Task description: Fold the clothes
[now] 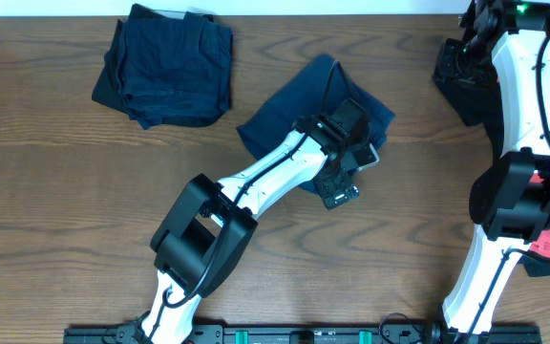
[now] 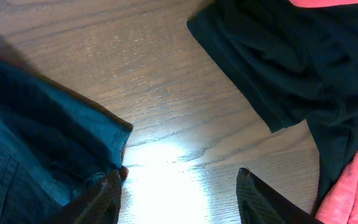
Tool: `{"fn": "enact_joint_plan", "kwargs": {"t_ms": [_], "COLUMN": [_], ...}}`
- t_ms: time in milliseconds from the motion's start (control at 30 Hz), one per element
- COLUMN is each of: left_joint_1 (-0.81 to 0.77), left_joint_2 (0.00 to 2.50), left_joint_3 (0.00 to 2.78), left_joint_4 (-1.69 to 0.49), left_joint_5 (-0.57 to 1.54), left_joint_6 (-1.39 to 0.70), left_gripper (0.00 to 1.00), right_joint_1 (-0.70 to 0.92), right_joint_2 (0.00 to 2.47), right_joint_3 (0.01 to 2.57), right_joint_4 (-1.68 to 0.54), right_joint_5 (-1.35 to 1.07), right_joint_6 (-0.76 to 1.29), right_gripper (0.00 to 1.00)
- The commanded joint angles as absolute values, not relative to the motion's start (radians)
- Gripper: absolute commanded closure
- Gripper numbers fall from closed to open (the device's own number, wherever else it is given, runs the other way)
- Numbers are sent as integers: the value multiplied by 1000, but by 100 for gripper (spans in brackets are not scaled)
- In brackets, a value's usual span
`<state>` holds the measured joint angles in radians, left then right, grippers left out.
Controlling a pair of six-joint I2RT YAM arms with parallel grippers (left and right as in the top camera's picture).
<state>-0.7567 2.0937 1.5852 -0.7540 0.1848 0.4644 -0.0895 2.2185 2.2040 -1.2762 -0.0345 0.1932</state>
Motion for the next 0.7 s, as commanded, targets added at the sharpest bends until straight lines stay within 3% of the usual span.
{"fn": "enact_joint_plan", "kwargs": {"t_ms": [0, 667], "left_joint_1": [-757, -754], "left_joint_2": [2093, 2172], "left_joint_3": [1559, 1539], "left_joint_4": [-748, -673], "left_joint_5": [186, 80], "left_joint_6": [452, 452], "left_gripper": [1, 0], "right_joint_1": [-91, -91], "right_joint_2": [2216, 2216], "right_joint_3": [2217, 2217], "right_joint_4": [-1275, -1283], "right_joint_5": [-42, -42], "right_joint_6": [178, 178], "right_gripper": [42, 43]}}
